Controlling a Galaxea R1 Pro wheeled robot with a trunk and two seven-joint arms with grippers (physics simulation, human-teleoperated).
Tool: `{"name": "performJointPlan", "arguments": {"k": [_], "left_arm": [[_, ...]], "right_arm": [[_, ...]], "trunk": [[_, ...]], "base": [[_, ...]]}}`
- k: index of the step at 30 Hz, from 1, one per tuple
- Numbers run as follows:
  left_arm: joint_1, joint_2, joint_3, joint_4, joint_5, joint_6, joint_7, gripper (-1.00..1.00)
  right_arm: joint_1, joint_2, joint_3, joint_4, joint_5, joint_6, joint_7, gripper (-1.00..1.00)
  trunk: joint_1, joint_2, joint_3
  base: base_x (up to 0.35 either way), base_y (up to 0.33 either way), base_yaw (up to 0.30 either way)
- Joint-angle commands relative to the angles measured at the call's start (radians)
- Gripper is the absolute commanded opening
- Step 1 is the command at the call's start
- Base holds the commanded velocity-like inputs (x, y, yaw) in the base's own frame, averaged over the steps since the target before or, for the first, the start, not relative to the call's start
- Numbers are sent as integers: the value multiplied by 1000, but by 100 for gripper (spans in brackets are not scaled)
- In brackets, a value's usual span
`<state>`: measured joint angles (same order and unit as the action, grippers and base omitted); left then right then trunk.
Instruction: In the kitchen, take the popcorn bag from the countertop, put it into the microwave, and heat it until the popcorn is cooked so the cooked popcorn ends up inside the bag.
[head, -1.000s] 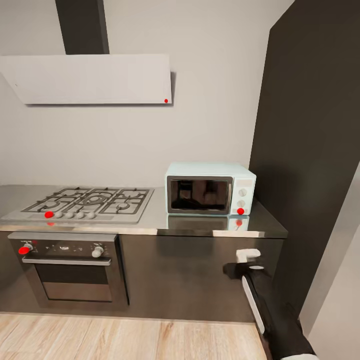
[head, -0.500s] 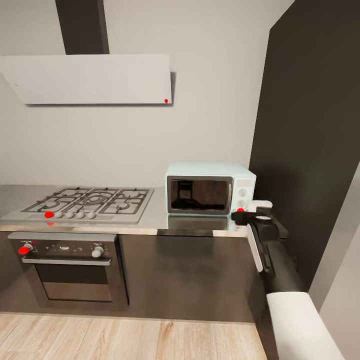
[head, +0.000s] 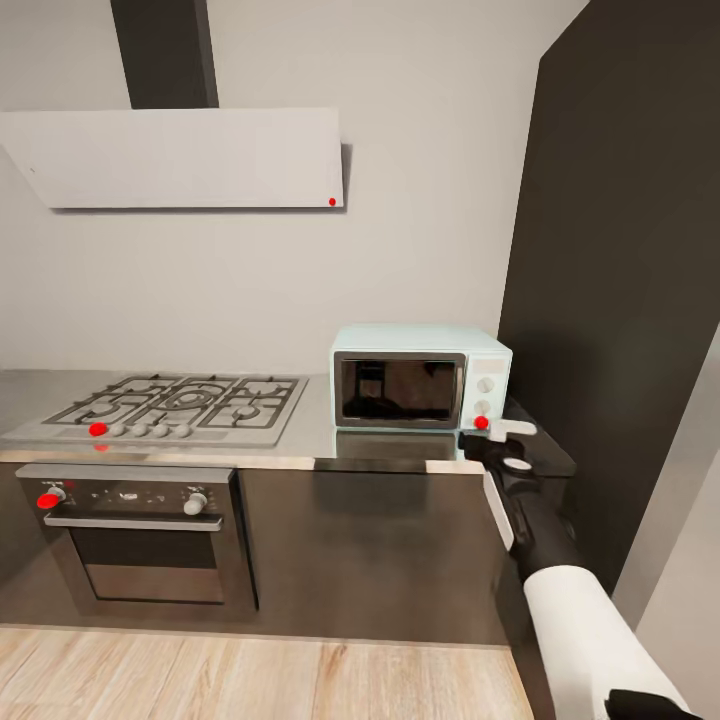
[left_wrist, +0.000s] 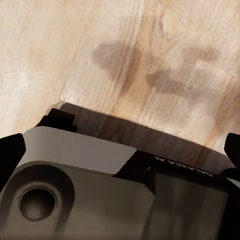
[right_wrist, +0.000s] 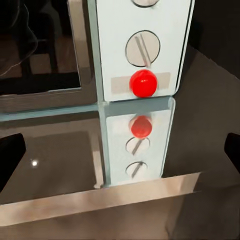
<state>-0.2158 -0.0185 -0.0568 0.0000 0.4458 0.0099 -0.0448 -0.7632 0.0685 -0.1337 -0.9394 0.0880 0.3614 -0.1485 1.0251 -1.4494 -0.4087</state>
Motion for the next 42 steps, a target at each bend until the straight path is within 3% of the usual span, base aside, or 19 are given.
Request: {"name": "performJointPlan", "arguments": {"k": [1,2,3,6,10,14,15,17,19,22,31,37,42], "left_arm": [[-1,0,-6,0,10,1,-3,100],[-1,0,-6,0,10,1,-3,100],[-1,1,-6,0,10,1,-3,100],[-1,1,-6,0,10,1,-3,100],[-1,2,-6,-1,9,2,-3,100],[-1,3,-7,-1,8,1,-3,100],[-1,3,-7,-1,8,1,-3,100],[-1,3,-7,-1,8,1,-3,100],[-1,3,-8,-1,8,1,-3,100],[-1,3,-8,-2,7,1,-3,100],[-1,3,-8,-2,7,1,-3,100],[0,3,-8,-2,7,1,-3,100],[-1,3,-8,-2,7,1,-3,100]], "right_arm": [[-1,-1,-2,5,8,-13,13,100],[-1,-2,-3,10,8,-26,21,100],[-1,-7,-4,53,10,-89,68,100],[-1,-16,-11,98,13,-137,142,100],[-1,-18,-6,49,24,-139,157,100],[-1,-23,-11,10,17,-73,169,100],[-1,-31,-13,9,15,-69,176,100],[-1,-92,-16,7,10,-61,224,100],[-1,-131,-16,7,10,-59,261,100],[-1,-154,-16,4,14,-57,281,100],[-1,-153,-16,4,19,-56,272,100],[-1,-132,-10,6,16,-58,142,100],[-1,-129,-9,7,14,-60,128,100]], "trunk": [[0,-1,-1],[0,-1,-1],[0,-1,-1],[0,-1,-1],[0,-1,-1],[0,-1,-1],[0,-1,-1],[0,-1,-1],[0,-1,-1],[0,-1,-1],[0,-1,-1],[0,-1,-1],[0,-1,-1]], "base": [[0,0,0],[0,0,0],[0,0,0],[0,0,0],[0,0,0],[0,0,0],[0,0,0],[0,0,0],[0,0,0],[0,0,0],[0,0,0],[0,0,0],[0,0,0]]}}
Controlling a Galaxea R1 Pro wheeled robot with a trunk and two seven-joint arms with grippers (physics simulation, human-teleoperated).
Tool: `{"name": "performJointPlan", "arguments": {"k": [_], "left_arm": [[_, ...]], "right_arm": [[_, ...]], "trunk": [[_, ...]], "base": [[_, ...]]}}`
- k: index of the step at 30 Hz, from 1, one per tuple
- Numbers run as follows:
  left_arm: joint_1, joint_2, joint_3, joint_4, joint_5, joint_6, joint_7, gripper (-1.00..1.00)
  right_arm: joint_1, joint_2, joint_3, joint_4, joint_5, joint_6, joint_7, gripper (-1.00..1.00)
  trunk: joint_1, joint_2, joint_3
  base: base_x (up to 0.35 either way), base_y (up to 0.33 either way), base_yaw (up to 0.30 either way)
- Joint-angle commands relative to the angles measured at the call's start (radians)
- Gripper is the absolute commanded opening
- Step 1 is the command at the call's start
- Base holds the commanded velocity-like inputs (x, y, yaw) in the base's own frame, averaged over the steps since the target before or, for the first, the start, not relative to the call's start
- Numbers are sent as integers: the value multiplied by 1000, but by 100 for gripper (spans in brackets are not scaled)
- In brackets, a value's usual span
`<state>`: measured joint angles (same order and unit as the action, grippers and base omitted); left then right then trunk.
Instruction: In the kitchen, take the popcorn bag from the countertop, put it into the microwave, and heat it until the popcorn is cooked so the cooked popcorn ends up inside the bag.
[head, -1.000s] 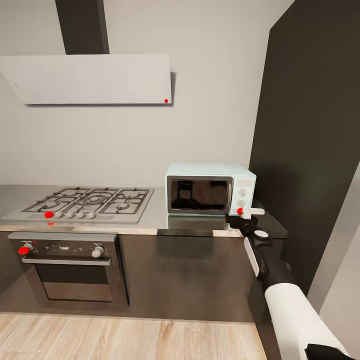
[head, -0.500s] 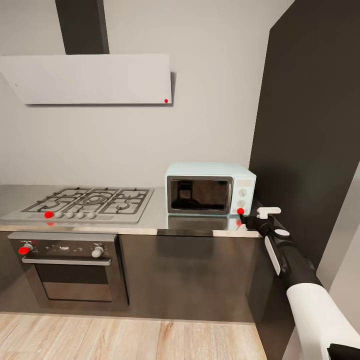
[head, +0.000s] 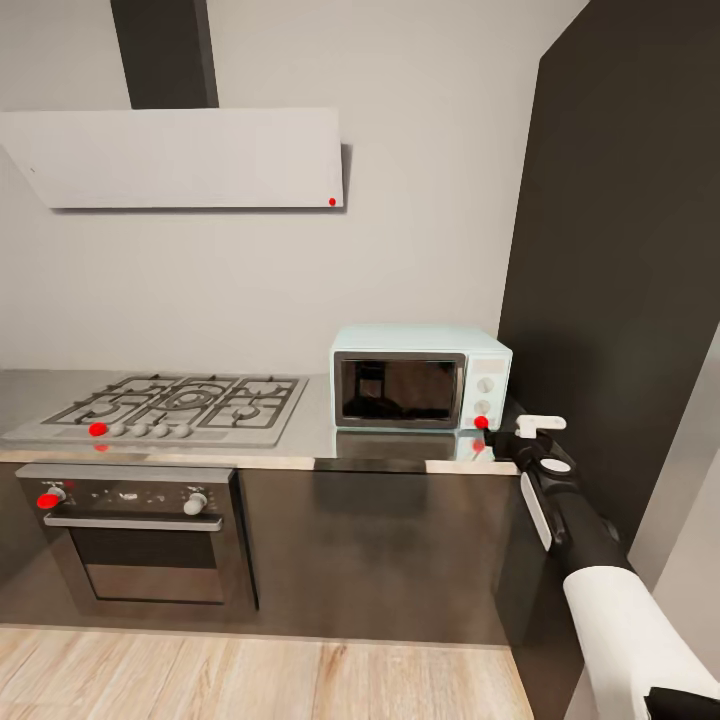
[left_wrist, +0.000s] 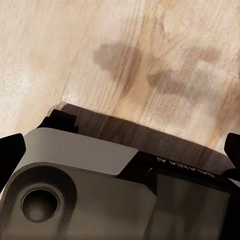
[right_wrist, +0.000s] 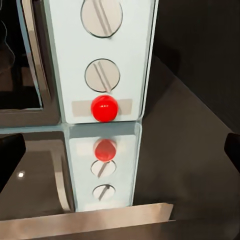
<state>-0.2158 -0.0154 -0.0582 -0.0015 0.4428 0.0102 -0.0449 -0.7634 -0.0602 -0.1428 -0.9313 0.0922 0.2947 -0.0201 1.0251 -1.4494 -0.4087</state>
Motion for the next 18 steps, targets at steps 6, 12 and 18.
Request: {"name": "performJointPlan", "arguments": {"k": [6,12,18], "left_arm": [[-1,0,-6,0,10,2,-4,100],[-1,0,-6,0,10,2,-4,100],[-1,1,-6,0,10,2,-4,100]], "right_arm": [[-1,0,2,0,10,6,-1,100],[-1,-2,2,2,10,6,-2,100],[-1,-6,4,59,13,-1,1,100]], "trunk": [[0,-1,-1],[0,-1,-1],[0,-1,-1]], "base": [[118,0,0],[236,0,0],[50,0,0]]}}
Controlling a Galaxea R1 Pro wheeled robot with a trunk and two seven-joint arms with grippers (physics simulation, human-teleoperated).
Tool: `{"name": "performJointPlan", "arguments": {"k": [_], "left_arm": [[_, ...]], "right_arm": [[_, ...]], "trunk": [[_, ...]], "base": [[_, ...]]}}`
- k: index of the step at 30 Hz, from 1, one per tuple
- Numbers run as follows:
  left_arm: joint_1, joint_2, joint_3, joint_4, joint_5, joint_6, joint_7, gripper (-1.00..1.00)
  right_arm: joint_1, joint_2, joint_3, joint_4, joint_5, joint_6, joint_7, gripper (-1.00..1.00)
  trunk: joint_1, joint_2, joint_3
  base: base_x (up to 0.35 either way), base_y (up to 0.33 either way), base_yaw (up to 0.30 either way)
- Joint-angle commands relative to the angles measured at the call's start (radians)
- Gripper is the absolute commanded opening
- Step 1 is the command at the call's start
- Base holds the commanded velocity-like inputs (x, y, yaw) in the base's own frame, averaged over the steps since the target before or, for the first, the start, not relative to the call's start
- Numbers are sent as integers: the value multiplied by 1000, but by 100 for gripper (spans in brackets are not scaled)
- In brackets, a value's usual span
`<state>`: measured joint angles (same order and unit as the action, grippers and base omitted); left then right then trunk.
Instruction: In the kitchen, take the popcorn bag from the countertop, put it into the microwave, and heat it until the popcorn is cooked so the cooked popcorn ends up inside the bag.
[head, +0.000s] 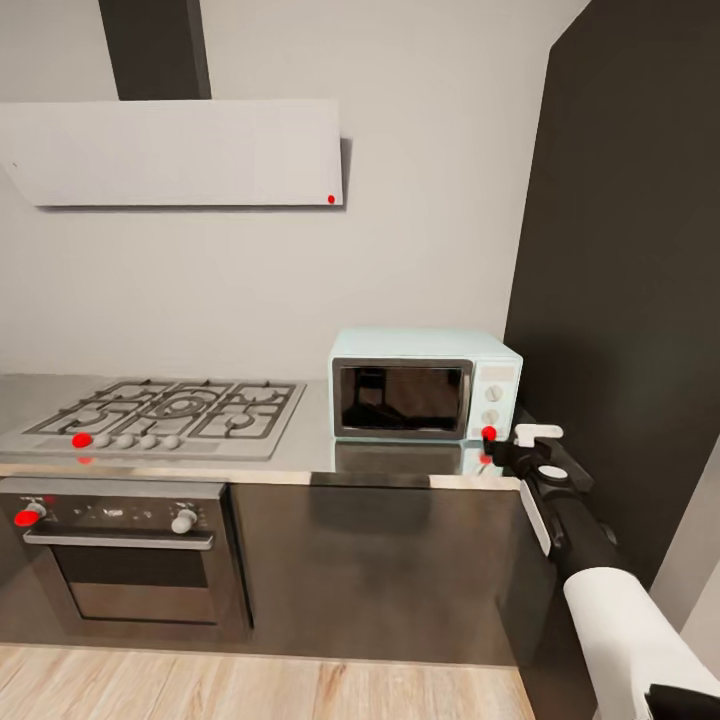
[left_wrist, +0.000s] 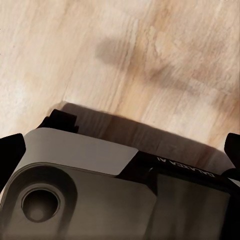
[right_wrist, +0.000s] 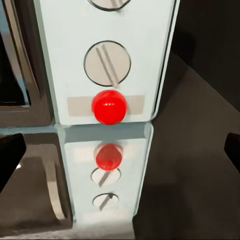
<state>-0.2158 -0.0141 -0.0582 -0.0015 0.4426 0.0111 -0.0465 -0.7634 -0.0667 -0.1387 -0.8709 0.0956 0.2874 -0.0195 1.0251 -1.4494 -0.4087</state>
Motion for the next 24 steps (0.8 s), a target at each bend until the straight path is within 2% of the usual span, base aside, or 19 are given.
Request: {"name": "performJointPlan", "arguments": {"k": [1,10,24], "left_arm": [[-1,0,-6,0,10,1,-3,100],[-1,0,-6,0,10,1,-3,100],[-1,0,-6,0,10,1,-3,100]], "right_arm": [[-1,-1,0,2,10,6,1,100],[-1,-8,1,47,11,6,18,100],[-1,-5,0,50,17,6,17,100]], "trunk": [[0,-1,-1],[0,-1,-1],[0,-1,-1]], "base": [[4,0,0],[1,0,0],[0,0,0]]}}
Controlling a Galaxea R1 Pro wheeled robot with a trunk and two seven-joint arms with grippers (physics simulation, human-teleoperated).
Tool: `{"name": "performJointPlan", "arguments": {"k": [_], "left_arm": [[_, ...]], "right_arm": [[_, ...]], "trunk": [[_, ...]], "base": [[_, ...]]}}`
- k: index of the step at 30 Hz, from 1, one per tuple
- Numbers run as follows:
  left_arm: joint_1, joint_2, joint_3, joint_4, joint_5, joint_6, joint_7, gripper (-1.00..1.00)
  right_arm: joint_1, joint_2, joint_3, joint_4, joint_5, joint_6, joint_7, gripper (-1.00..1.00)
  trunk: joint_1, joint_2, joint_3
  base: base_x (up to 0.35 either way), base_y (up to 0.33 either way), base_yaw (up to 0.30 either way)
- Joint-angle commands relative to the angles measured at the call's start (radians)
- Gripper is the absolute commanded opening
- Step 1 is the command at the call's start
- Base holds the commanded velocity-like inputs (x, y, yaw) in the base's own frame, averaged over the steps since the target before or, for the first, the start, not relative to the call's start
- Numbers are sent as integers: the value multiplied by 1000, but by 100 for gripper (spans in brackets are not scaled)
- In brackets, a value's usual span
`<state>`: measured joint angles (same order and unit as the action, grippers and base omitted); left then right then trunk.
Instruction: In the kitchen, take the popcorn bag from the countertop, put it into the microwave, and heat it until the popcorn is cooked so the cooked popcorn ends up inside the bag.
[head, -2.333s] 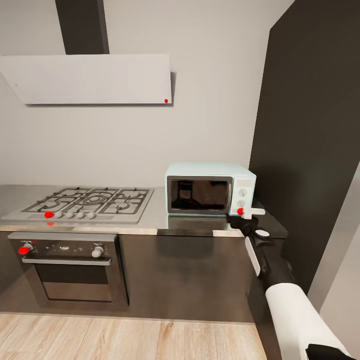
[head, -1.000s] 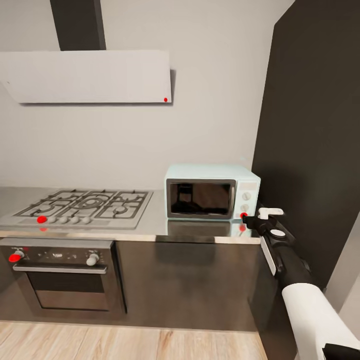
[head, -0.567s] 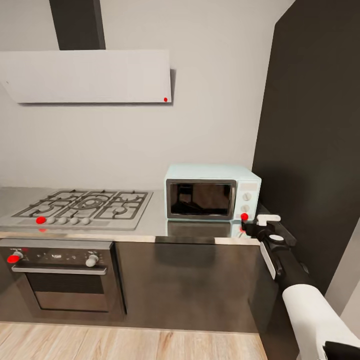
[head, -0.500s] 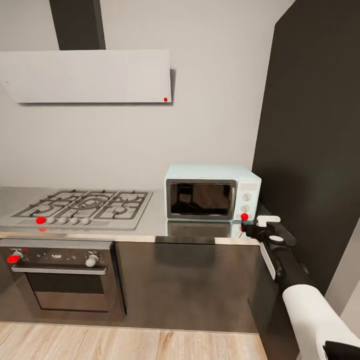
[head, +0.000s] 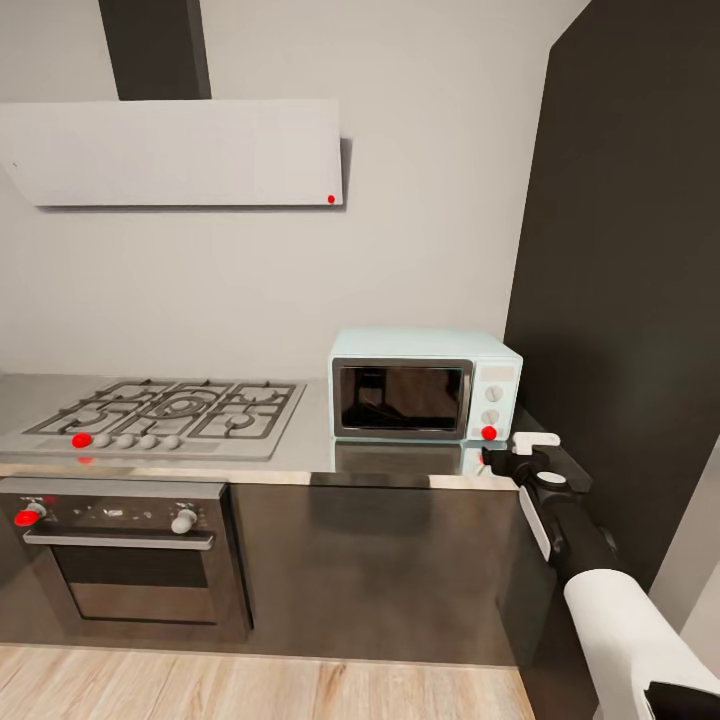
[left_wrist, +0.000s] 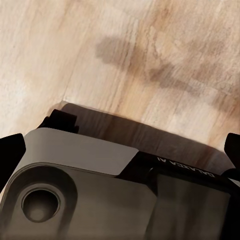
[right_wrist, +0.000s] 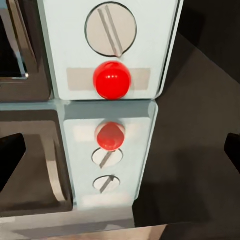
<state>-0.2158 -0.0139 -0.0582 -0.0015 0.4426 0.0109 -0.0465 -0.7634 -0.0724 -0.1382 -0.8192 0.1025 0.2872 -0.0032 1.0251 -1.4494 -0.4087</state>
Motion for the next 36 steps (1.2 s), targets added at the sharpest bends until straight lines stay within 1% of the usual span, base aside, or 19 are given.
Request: {"name": "performJointPlan", "arguments": {"k": [1,5,6,14,19,24,28,36], "left_arm": [[-1,0,-6,0,10,1,-3,100],[-1,0,-6,0,10,1,-3,100],[-1,0,-6,0,10,1,-3,100],[-1,0,-6,0,10,1,-2,100],[-1,0,-6,0,10,1,-3,100],[-1,0,-6,0,10,0,-2,100],[-1,1,-6,0,10,0,-2,100],[-1,2,-6,0,10,0,-2,100]], "right_arm": [[-1,1,0,-2,11,6,0,100],[-1,4,0,-2,11,10,-2,100],[-1,3,0,-2,11,11,-2,-100],[-1,3,-2,-3,12,13,-4,-100],[-1,-4,-1,-9,11,15,0,-100],[-1,3,2,-8,11,16,0,-100],[-1,5,2,-8,11,17,-1,-100],[-1,-1,-1,-7,11,15,-1,-100]], "trunk": [[0,-1,-1],[0,-1,-1],[0,-1,-1],[0,-1,-1],[0,-1,-1],[0,-1,-1],[0,-1,-1],[0,-1,-1]], "base": [[0,0,0],[0,0,0],[0,0,0],[0,0,0],[0,0,0],[0,0,0],[1,0,0],[119,0,0]]}}
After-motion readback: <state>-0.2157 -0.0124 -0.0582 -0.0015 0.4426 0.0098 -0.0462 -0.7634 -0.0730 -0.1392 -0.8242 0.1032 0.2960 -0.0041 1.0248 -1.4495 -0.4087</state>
